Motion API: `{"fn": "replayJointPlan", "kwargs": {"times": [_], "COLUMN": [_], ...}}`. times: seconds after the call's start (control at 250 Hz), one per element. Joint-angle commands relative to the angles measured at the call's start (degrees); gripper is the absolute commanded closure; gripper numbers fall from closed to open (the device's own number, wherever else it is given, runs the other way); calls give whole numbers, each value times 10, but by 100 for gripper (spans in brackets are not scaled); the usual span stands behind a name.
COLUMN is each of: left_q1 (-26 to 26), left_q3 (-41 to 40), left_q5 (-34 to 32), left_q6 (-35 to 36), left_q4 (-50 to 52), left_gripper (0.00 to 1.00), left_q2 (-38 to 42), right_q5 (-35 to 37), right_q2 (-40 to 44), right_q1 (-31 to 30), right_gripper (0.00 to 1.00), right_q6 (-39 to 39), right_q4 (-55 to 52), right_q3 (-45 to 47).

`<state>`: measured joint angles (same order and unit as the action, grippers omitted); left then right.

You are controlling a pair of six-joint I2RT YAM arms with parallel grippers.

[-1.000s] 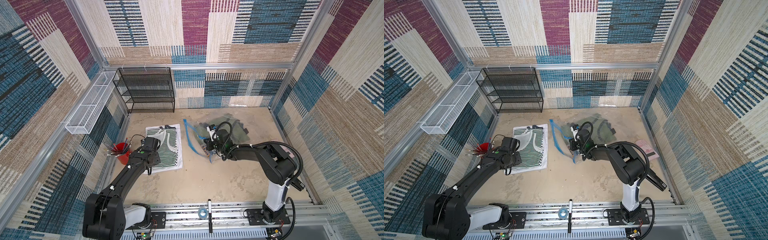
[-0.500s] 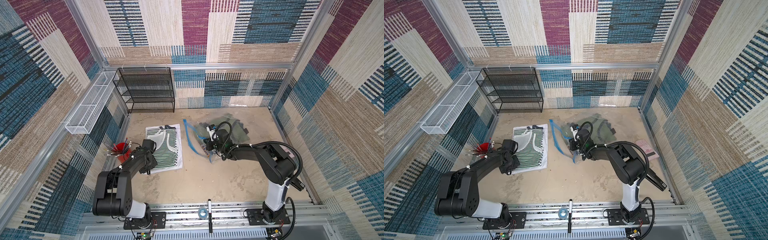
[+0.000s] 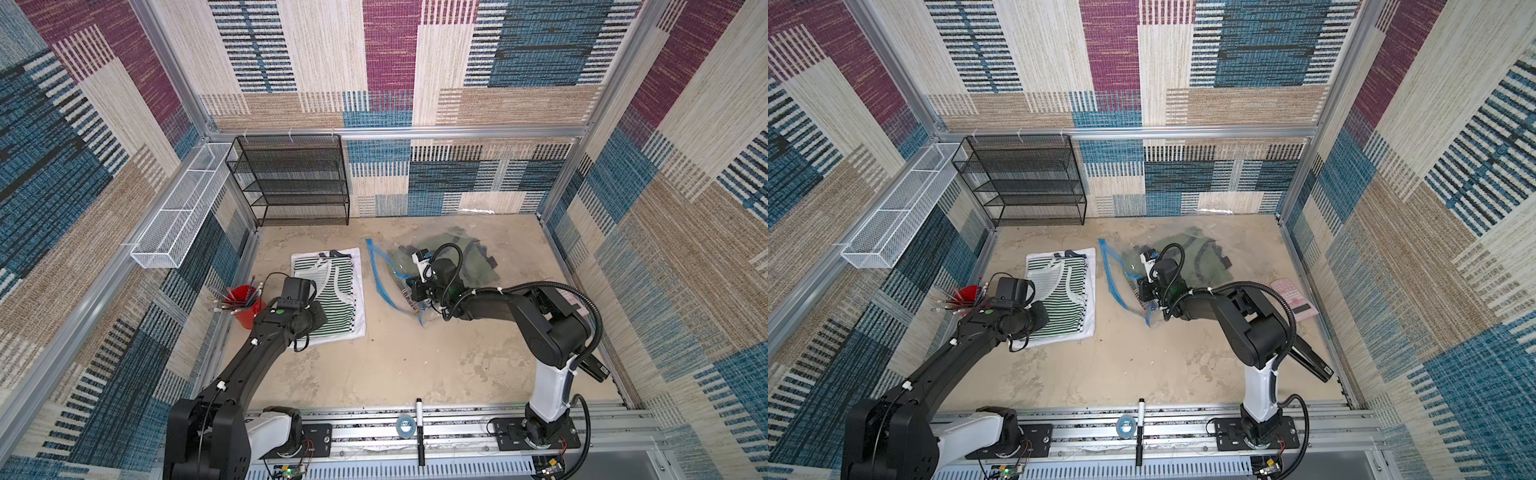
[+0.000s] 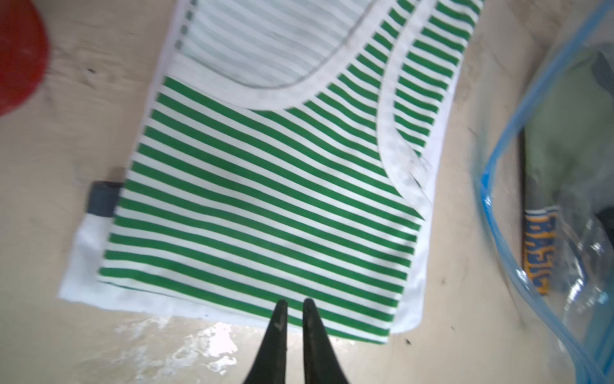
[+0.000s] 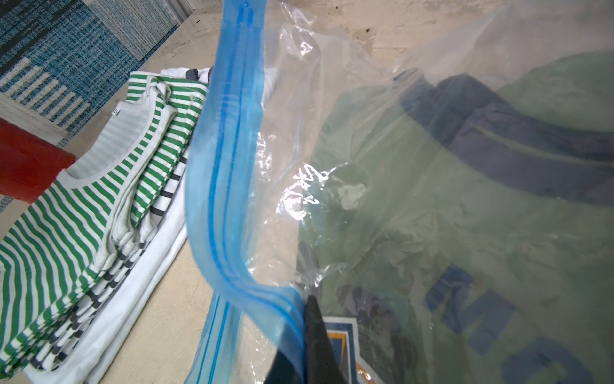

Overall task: Take the tank top out of the vacuum bag
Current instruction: Adjust the tank top.

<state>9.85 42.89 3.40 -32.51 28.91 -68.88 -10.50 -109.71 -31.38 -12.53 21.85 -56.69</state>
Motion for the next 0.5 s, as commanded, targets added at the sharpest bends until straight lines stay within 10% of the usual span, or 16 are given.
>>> {"fn": "replayJointPlan", "kwargs": {"times": [0.0, 0.492], "left_q1": [39, 113], "left_q3": [4, 42], "left_q5": [69, 34], "left_q6": [31, 31], "left_q4": [-20, -29], "left_gripper": [89, 91], "left_q2": [-23, -164], "right_q5": [-4, -3], "right_q2": [-1, 5], "right_q1": [0, 0], "right_gripper": [100, 100], "right_q6": [2, 3], "right_q4": [3, 2], "right_q3": [-4, -3]}}
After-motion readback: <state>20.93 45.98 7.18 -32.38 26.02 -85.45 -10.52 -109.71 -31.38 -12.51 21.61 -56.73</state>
